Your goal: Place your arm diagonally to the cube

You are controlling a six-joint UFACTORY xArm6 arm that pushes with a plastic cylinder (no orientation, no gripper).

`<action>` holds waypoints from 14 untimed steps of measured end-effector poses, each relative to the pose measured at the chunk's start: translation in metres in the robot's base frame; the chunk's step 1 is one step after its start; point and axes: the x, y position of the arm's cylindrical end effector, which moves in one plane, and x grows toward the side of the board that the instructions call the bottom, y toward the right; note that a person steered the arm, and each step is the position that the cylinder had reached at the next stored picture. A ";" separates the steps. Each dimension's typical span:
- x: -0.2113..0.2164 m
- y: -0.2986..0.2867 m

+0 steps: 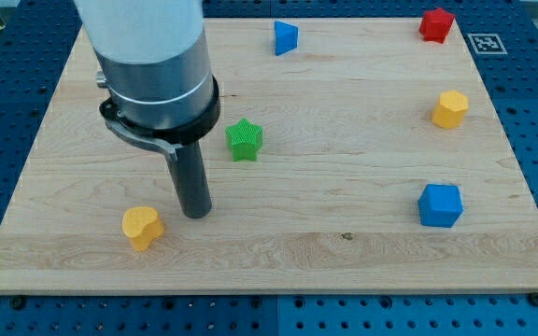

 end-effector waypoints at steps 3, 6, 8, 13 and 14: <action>0.007 -0.056; 0.007 -0.041; 0.007 -0.034; 0.007 0.033; 0.006 0.054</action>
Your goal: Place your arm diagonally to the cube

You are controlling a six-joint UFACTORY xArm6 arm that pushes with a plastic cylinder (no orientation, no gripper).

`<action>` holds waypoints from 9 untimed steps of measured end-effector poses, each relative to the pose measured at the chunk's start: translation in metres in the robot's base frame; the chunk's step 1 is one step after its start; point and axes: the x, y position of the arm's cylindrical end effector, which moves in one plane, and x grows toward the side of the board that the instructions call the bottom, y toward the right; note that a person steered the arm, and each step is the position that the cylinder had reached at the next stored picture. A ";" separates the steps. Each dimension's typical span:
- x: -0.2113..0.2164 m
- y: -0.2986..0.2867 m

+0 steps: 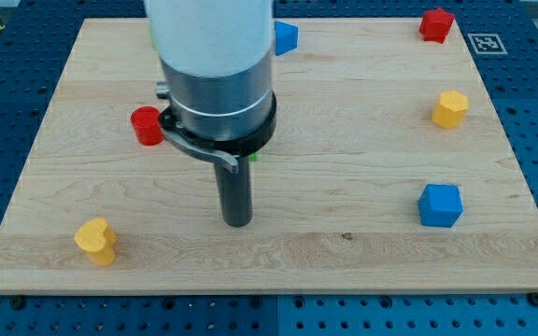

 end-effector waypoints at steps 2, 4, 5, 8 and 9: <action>-0.003 0.083; -0.020 0.088; -0.045 0.104; -0.084 0.130; -0.104 0.130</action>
